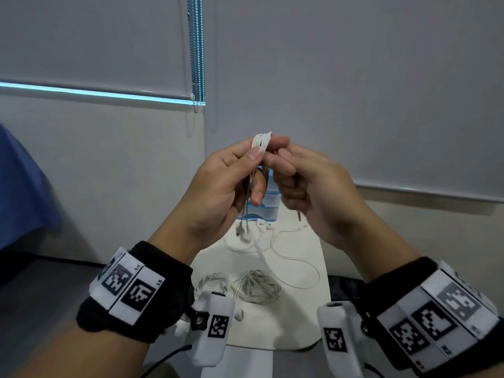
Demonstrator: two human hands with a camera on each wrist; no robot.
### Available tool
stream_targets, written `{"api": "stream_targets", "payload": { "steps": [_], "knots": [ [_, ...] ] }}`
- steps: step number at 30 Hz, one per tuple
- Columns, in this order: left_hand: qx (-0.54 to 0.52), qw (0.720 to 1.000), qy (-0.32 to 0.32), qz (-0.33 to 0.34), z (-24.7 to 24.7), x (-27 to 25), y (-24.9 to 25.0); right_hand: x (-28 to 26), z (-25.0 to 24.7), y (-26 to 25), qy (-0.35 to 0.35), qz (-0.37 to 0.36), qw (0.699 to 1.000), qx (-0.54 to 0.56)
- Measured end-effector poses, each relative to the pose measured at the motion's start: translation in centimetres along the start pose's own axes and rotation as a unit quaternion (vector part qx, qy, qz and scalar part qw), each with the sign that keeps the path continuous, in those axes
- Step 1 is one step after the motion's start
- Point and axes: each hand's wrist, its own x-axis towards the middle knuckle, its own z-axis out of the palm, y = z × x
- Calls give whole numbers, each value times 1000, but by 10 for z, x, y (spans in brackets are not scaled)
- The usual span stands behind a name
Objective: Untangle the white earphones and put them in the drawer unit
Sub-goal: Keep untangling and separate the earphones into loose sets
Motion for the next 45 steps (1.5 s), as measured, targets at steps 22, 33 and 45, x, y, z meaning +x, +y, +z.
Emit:
{"api": "stream_targets", "payload": {
  "steps": [22,33,45],
  "knots": [
    [-36,977,187,-93,14,2,12,1,15,12,26,-153,919,-363],
    [6,973,129,-190,1,2,11,0,-5,2,-15,-121,835,-537],
    [52,988,79,-125,9,6,13,-6,-24,-2,-64,-85,953,-284]
  ]
}}
